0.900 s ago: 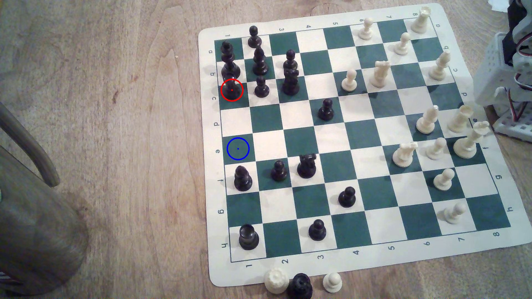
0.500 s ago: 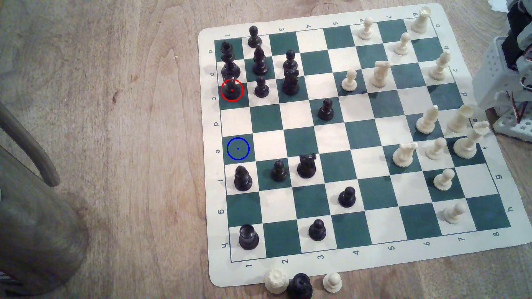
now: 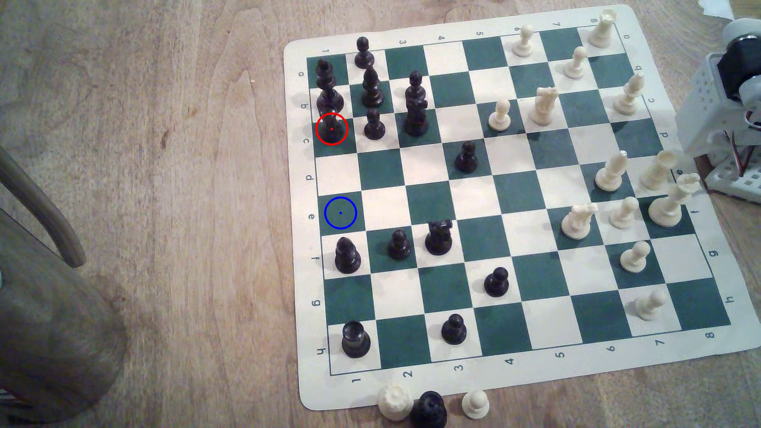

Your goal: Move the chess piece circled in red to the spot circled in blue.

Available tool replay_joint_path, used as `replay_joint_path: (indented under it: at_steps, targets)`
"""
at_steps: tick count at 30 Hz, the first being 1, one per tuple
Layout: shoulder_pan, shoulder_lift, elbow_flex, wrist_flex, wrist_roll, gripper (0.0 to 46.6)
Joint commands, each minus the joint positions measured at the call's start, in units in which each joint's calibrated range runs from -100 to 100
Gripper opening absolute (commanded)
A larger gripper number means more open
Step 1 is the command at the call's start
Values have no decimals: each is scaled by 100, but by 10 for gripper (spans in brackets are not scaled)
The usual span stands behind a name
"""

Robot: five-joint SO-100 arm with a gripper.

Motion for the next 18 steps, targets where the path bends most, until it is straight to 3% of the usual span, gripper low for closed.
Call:
replay_joint_path:
  at_steps: [1,10,11,12,13,15,16,18]
  targets:
    - [58,-20,-534,1062,-24,2]
    - [316,-20,-924,2332,-24,2]
    - [301,91,-1006,2488,-83,44]
    - [277,176,-1033,2488,-269,56]
    - [254,201,-1078,2586,-479,60]
    - [230,261,-1214,3061,-493,41]
    - [222,447,-1278,3094,-786,40]
    - [183,889,-1459,3110,-889,32]
